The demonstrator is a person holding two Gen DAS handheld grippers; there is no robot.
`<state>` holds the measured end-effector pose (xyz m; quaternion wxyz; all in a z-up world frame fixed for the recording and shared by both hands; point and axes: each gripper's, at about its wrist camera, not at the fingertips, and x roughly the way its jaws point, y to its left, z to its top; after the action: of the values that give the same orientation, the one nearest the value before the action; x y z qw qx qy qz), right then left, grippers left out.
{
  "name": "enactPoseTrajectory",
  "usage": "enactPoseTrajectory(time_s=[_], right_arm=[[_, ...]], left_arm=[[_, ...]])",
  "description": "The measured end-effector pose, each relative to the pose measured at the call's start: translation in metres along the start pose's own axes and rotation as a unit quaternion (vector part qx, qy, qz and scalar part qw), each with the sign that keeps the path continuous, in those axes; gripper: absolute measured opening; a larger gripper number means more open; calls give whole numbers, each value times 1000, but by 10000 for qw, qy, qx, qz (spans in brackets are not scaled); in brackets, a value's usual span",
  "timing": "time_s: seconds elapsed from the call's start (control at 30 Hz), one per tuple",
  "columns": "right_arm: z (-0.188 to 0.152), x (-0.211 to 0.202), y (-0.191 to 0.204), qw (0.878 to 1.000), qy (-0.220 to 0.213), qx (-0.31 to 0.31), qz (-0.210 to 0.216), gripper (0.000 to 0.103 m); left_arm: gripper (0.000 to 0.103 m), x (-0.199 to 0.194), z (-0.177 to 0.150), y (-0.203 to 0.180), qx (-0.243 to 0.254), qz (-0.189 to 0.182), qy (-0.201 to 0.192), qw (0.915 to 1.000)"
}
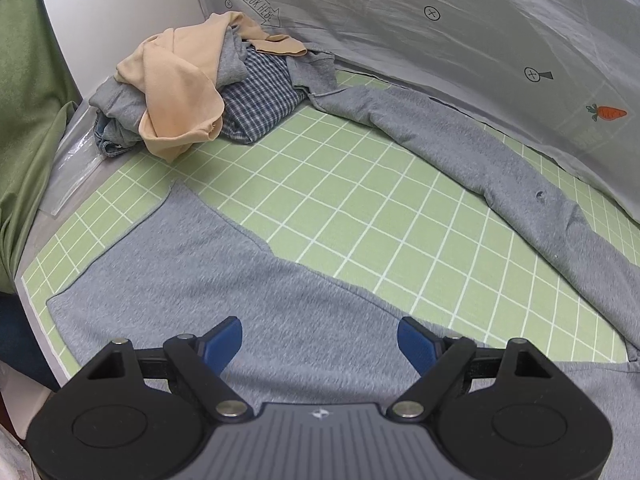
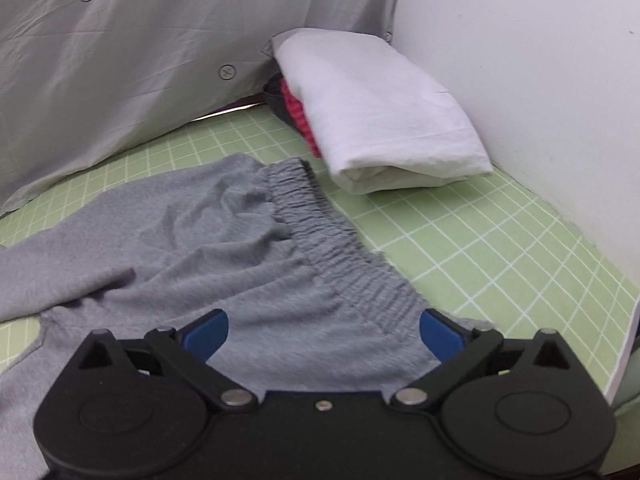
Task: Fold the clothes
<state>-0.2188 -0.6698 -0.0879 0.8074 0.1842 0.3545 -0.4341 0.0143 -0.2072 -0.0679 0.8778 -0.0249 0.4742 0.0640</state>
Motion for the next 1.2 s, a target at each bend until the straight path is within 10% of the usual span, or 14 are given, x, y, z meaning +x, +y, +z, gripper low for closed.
enactPoseTrajectory(time_s=[0.4,0.83,1.03,1.13,1.2], right_arm=[[37,61,147,9932,536,686,769,103],[50,89,167,9758,1070,1869,386,83],[49,88,173,9657,1340,2147,576,78],[45,91,175,9583,1518,2356,557,68],[43,92,175,9546,1580,2472,514,62]], left_arm=[[90,109,122,7,-370,-297,-21,9989],[86,234,218,-21,-1023,-774,-109,9917],[57,251,234,-28,-1242,-620,-230,9900],[9,256,237,-27,-1407,-649,-185,9878],[4,257,236,-24,-1515,-712,-204,9857]])
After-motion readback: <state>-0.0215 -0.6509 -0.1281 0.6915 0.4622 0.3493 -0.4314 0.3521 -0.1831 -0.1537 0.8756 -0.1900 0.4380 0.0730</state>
